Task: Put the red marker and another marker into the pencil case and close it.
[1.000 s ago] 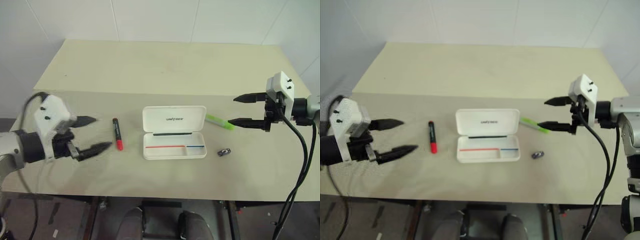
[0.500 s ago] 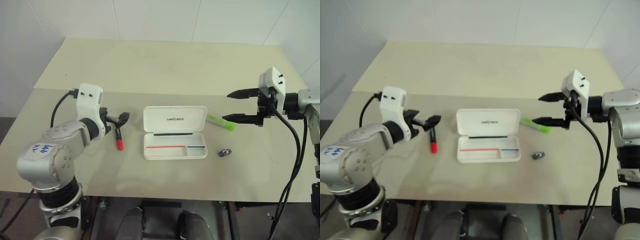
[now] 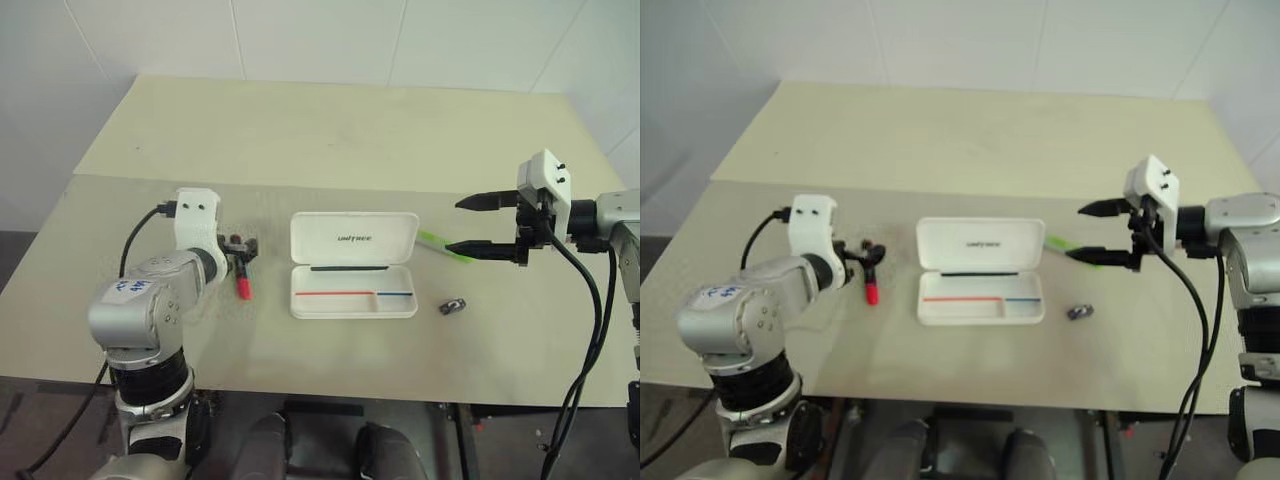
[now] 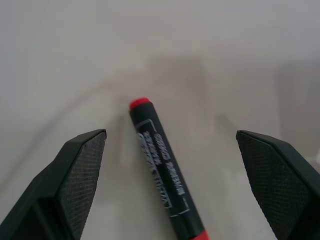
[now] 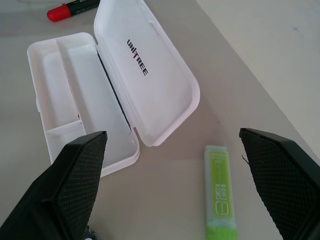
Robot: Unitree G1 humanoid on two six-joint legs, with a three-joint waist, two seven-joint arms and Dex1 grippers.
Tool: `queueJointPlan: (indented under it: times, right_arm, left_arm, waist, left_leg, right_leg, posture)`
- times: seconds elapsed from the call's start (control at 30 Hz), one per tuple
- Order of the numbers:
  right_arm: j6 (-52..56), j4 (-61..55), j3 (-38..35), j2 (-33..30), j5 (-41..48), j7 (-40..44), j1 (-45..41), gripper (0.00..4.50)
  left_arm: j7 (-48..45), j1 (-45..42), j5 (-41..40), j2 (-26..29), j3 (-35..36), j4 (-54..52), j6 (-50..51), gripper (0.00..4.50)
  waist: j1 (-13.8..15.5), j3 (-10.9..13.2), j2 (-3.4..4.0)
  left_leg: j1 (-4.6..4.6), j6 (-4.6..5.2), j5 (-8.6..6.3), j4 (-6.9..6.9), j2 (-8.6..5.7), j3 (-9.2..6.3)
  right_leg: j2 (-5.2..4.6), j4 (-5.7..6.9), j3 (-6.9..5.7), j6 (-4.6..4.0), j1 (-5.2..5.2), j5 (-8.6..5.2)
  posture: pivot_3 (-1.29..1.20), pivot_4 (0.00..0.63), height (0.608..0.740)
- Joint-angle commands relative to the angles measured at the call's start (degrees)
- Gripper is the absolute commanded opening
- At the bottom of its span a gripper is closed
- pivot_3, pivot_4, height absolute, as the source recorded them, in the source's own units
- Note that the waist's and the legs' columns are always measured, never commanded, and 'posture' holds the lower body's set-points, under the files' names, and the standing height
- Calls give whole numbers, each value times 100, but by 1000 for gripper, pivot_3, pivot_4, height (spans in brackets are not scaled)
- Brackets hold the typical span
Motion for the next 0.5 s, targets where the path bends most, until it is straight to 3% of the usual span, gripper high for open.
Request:
queueJointPlan:
  times: [0.03,0.5]
  right_arm:
    - [27,-267,-266,-212,112,-11,-12,4500]
    - [345,-982,-715,-415,335,-304,623,4500]
  left_arm:
    - [130,83,145,-165,-254,330,-617,4446]
    - [245,213,338,-347,-559,1348,-1427,4446]
  waist:
    - [4,0,1]
    - [21,-2,4]
  left_leg:
    - [0,-1,0,-1,0,0]
    - [3,2,-2,7,-2,2]
  right_leg:
    - [0,0,1,0,0,0]
    - [-3,-4,-1,0,6,0]
  posture:
    - [0,150,740]
    - [0,150,740]
